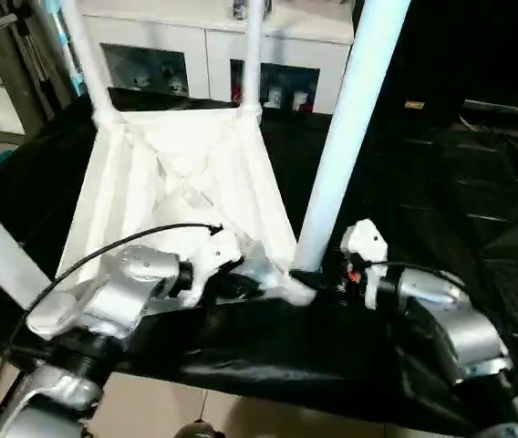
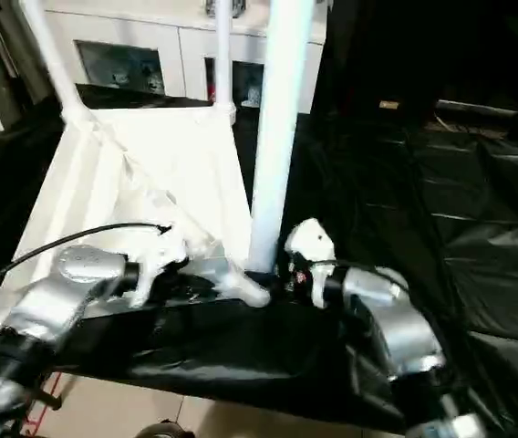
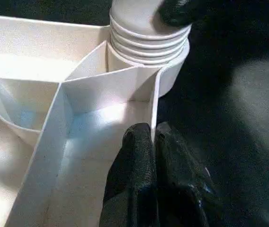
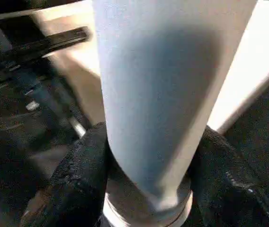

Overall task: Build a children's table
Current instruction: Rotate leg to tighten

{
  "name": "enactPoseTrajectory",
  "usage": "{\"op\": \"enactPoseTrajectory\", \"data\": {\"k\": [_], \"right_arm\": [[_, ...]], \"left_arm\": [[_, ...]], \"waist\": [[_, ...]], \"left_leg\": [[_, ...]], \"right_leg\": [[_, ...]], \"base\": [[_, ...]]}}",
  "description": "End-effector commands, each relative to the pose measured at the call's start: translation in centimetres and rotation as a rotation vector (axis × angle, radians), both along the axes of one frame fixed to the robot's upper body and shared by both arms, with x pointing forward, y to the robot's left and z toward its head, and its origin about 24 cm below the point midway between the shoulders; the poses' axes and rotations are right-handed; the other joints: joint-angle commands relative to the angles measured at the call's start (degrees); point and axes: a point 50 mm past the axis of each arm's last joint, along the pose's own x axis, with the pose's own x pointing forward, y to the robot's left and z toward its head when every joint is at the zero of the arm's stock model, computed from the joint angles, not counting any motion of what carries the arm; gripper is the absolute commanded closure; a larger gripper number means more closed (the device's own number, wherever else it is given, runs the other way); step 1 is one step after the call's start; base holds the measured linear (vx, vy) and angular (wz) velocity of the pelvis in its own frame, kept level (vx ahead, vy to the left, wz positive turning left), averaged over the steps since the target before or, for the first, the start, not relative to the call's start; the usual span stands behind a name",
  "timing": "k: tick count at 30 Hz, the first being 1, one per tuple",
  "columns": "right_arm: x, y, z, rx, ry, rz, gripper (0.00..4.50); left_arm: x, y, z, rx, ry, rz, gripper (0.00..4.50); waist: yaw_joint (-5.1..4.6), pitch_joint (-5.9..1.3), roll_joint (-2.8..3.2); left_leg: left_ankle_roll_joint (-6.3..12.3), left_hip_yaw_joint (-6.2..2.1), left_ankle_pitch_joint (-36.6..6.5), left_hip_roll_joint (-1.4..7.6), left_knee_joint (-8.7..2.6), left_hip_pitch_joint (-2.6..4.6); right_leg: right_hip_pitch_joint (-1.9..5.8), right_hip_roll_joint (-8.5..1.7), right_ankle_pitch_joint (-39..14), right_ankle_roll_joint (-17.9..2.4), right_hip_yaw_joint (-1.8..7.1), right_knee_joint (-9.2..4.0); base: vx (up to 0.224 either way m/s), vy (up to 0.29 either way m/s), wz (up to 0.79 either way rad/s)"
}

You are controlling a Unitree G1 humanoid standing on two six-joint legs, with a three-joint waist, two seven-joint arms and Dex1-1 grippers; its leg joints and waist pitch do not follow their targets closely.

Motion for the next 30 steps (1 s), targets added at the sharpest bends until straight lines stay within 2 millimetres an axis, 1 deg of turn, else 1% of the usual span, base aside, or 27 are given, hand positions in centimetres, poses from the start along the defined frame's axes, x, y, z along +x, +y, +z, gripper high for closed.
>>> {"op": "enactPoseTrajectory", "data": {"k": [1,2,3,4,5,6,7,8,9,10,11,12,13,14,15,16,18,19,20,21,22,23,25,26,27,28,30], "right_arm": [[-0.8,3.3,-2.9,-0.017,0.121,-0.062,2.46],[-0.7,3.3,-2.9,-0.017,0.121,-0.065,2.47],[-0.5,3.8,-3.1,-0.012,0.134,-0.123,2.47],[0.0,4.4,-3.3,-0.004,0.150,-0.201,2.48],[0.3,4.9,-3.3,0.001,0.155,-0.251,2.48],[0.5,5.3,-3.3,0.003,0.157,-0.282,2.48],[0.8,5.8,-3.3,-0.005,0.152,-0.290,2.48],[0.9,6.4,-3.1,-0.015,0.132,-0.275,2.48],[0.9,6.4,-3.1,-0.013,0.132,-0.273,2.13],[1.1,7.4,-2.4,0.045,0.130,-0.233,1.78],[1.2,7.5,-2.1,0.067,0.132,-0.228,1.78],[1.2,7.5,-2.1,0.069,0.133,-0.226,1.76],[1.3,7.3,-2.0,0.076,0.139,-0.216,1.70],[1.3,7.3,-2.0,0.076,0.139,-0.216,1.57],[1.4,6.9,-1.9,0.064,0.123,-0.203,1.43],[1.4,6.6,-1.8,0.054,0.110,-0.190,1.33],[1.4,5.7,-1.6,0.041,0.099,-0.148,1.33],[1.3,5.0,-1.6,0.028,0.099,-0.108,1.33],[1.2,4.6,-1.5,0.018,0.099,-0.081,1.33],[1.2,4.1,-1.5,0.005,0.092,-0.057,0.99],[1.2,3.3,-1.4,-0.008,0.089,-0.029,0.99],[1.2,2.6,-1.3,-0.019,0.088,-0.009,0.94],[1.3,1.6,-1.0,-0.035,0.088,0.016,0.74],[1.2,1.2,-0.9,-0.047,0.080,0.040,0.60],[1.2,1.0,-0.7,-0.055,0.075,0.057,0.60],[1.1,0.7,-0.6,-0.068,0.068,0.076,0.48],[1.0,0.4,-0.5,-0.083,0.062,0.105,0.48]], "left_arm": [[1.9,-2.1,0.8,-0.027,-0.075,0.166,4.50],[1.9,-2.1,0.8,-0.027,-0.075,0.167,4.50],[2.1,-2.7,0.9,-0.029,-0.079,0.184,4.50],[2.4,-3.6,1.0,-0.038,-0.086,0.215,4.50],[2.6,-4.2,1.1,-0.049,-0.087,0.238,4.50],[2.7,-4.7,1.2,-0.058,-0.085,0.250,4.50],[2.8,-5.4,1.4,-0.074,-0.084,0.255,4.50],[2.9,-6.1,1.5,-0.088,-0.086,0.260,4.50],[2.9,-6.1,1.5,-0.089,-0.087,0.259,4.50],[2.8,-7.2,1.8,-0.113,-0.095,0.229,4.50],[2.7,-7.4,1.9,-0.118,-0.097,0.220,4.50],[2.7,-7.4,1.9,-0.118,-0.097,0.215,4.50],[2.6,-7.3,1.9,-0.121,-0.100,0.195,4.50],[2.6,-7.3,1.9,-0.121,-0.100,0.195,4.50],[2.5,-7.0,1.9,-0.119,-0.104,0.175,4.50],[2.4,-6.7,1.8,-0.119,-0.104,0.155,4.50],[2.0,-6.0,1.8,-0.117,-0.099,0.113,4.50],[1.7,-5.5,1.7,-0.121,-0.090,0.082,4.50],[1.5,-5.2,1.7,-0.124,-0.083,0.061,4.50],[1.3,-5.0,1.7,-0.127,-0.082,0.034,4.50],[1.1,-4.4,1.6,-0.113,-0.078,0.005,4.50],[0.9,-4.0,1.5,-0.101,-0.079,-0.020,4.50],[0.7,-3.4,1.5,-0.095,-0.072,-0.053,4.50],[0.6,-3.1,1.6,-0.099,-0.067,-0.067,4.50],[0.6,-2.9,1.6,-0.101,-0.063,-0.075,4.50],[0.4,-2.8,1.7,-0.106,-0.058,-0.089,4.50],[0.3,-2.6,1.9,-0.110,-0.052,-0.106,4.50]], "waist": [[-0.40,-2.52,-0.13],[-0.59,-2.36,-0.15],[-0.71,-2.32,-0.14],[-0.79,-2.27,-0.16],[-0.93,-2.47,-0.04],[-0.96,-2.50,0.02],[-1.06,-2.51,-0.05],[-0.99,-2.66,-0.03],[-1.02,-2.67,-0.01],[-0.95,-2.82,-0.08],[-0.89,-2.89,-0.06],[-0.85,-2.97,-0.03],[-0.73,-3.14,-0.05],[-0.71,-3.15,-0.03],[-0.62,-3.19,-0.20],[-0.48,-3.16,-0.24],[-0.37,-3.12,-0.35],[-0.27,-3.12,-0.22],[-0.23,-3.16,-0.21],[-0.32,-3.11,-0.21],[-0.40,-3.14,-0.21],[-0.33,-3.25,-0.26],[-0.27,-3.32,-0.23],[-0.14,-3.39,-0.05],[0.02,-3.58,-0.20],[0.17,-3.78,-0.17],[0.31,-3.76,-0.15]], "left_leg": [[-2.30,-3.45,-17.57,6.28,-5.55,1.32],[-2.84,-3.60,-18.65,6.24,-5.65,1.38],[-3.25,-3.72,-19.91,6.18,-5.69,1.49],[-3.84,-4.03,-21.56,6.14,-5.79,1.69],[-4.37,-4.11,-21.95,6.16,-5.88,1.88],[-4.55,-4.26,-21.85,6.18,-5.99,1.72],[-4.50,-4.20,-21.59,6.17,-6.13,1.55],[-4.43,-4.12,-20.80,6.18,-6.13,1.58],[-4.34,-4.03,-20.46,6.18,-6.10,1.61],[-3.30,-3.73,-18.05,6.16,-5.98,1.45],[-2.92,-3.66,-17.12,6.21,-5.96,1.41],[-2.29,-3.46,-15.61,6.22,-5.86,1.29],[-1.56,-3.33,-14.13,6.17,-5.75,1.31],[-1.21,-3.24,-13.50,6.12,-5.67,1.26],[-0.54,-3.11,-12.25,6.05,-5.58,1.20],[0.02,-3.10,-11.72,6.02,-5.53,1.06],[0.53,-3.04,-11.62,6.05,-5.50,1.13],[0.84,-3.08,-11.54,6.17,-5.54,1.09],[0.92,-3.12,-11.40,6.21,-5.53,1.05],[1.13,-3.05,-11.08,6.26,-5.57,1.00],[1.35,-3.01,-11.02,6.24,-5.56,1.04],[1.56,-3.03,-10.70,6.17,-5.46,0.97],[2.27,-2.92,-9.29,6.25,-5.31,0.94],[2.62,-2.79,-8.45,6.28,-5.17,1.07],[2.82,-2.72,-7.49,6.29,-4.99,1.02],[3.39,-2.68,-5.80,6.35,-4.76,0.83],[4.01,-2.63,-5.01,6.28,-4.60,0.76]], "right_leg": [[0.73,-7.24,-20.74,-11.15,3.68,-5.80],[0.63,-7.23,-22.37,-10.77,3.64,-5.90],[0.65,-7.36,-24.34,-10.35,3.58,-6.08],[0.60,-7.66,-28.67,-8.58,3.74,-6.59],[0.42,-7.61,-28.61,-8.30,3.73,-6.57],[0.59,-7.59,-27.97,-8.17,3.67,-6.48],[0.66,-7.45,-27.16,-7.99,3.71,-6.48],[0.69,-7.43,-24.73,-8.03,3.73,-6.35],[0.65,-7.41,-23.45,-8.35,3.76,-6.31],[0.99,-7.38,-18.85,-9.10,3.85,-6.11],[1.05,-7.38,-17.28,-9.40,3.85,-5.99],[1.13,-7.27,-14.47,-9.99,3.86,-5.73],[1.26,-7.18,-12.37,-10.40,3.76,-5.51],[1.33,-7.22,-11.54,-10.59,3.78,-5.50],[1.43,-7.18,-10.42,-10.78,3.72,-5.47],[1.54,-7.28,-10.56,-10.75,3.72,-5.51],[1.56,-7.30,-11.69,-10.62,3.72,-5.62],[1.60,-7.34,-12.01,-10.59,3.72,-5.64],[1.69,-7.29,-11.79,-10.62,3.65,-5.55],[1.61,-7.06,-11.04,-10.72,3.64,-5.46],[1.52,-7.02,-10.52,-11.10,3.61,-5.39],[1.67,-7.13,-10.10,-11.28,3.57,-5.34],[1.70,-7.01,-8.19,-11.80,3.53,-5.13],[1.39,-6.83,-6.71,-12.39,3.44,-5.00],[1.52,-6.80,-4.74,-12.97,3.34,-4.64],[1.49,-6.81,-1.84,-13.60,3.25,-4.18],[1.39,-6.67,-0.41,-14.08,3.07,-3.98]], "base": [[0.000,0.000,0.00],[0.000,0.000,0.00],[0.000,0.000,0.00],[0.000,0.000,0.00],[0.000,0.000,0.00],[0.000,0.000,0.00],[0.000,0.000,0.00],[0.000,0.000,0.00],[0.000,0.000,0.00],[0.000,0.000,0.00],[0.000,0.000,0.00],[0.000,0.000,0.00],[0.000,0.000,0.00],[0.000,0.000,0.00],[0.000,0.000,0.00],[0.000,0.000,0.00],[0.000,0.000,0.00],[0.000,0.000,0.00],[0.000,0.000,0.00],[0.000,0.000,0.00],[0.000,0.000,0.00],[0.000,0.000,0.00],[0.000,0.000,0.00],[0.000,0.000,0.00],[0.000,0.000,0.00],[0.000,0.000,0.00],[0.000,0.000,0.00]]}}
